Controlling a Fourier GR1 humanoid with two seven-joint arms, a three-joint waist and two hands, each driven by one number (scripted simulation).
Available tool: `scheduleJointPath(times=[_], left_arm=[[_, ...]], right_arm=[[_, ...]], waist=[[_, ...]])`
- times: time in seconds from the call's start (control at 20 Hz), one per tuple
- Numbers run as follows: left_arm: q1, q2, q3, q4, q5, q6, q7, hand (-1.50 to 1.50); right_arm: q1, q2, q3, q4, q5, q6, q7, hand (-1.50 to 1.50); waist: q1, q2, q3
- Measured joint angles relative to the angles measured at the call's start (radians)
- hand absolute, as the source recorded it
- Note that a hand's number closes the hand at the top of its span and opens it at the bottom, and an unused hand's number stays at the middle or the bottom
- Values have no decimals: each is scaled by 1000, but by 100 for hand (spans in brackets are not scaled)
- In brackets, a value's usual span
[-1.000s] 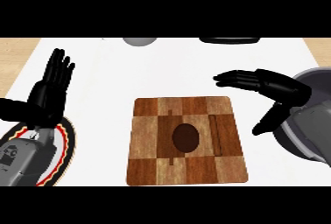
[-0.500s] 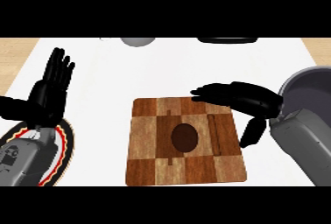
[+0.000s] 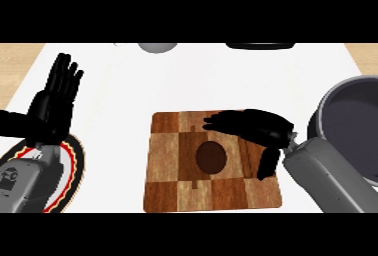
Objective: Pick the cupcake from the cutting board and place it in the pot
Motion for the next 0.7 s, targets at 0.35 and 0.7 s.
scheduleJointPath(times=[0.35, 0.7], left_arm=[[11, -32, 37, -3, -40, -35, 10, 0], [0, -62, 66, -9, -77, -46, 33, 0]], right_arm=[[49, 72, -21, -9, 89, -18, -44, -150], [82, 140, -19, 23, 216, -69, -15, -150]], waist=[[-1, 0, 0], [-1, 0, 0]])
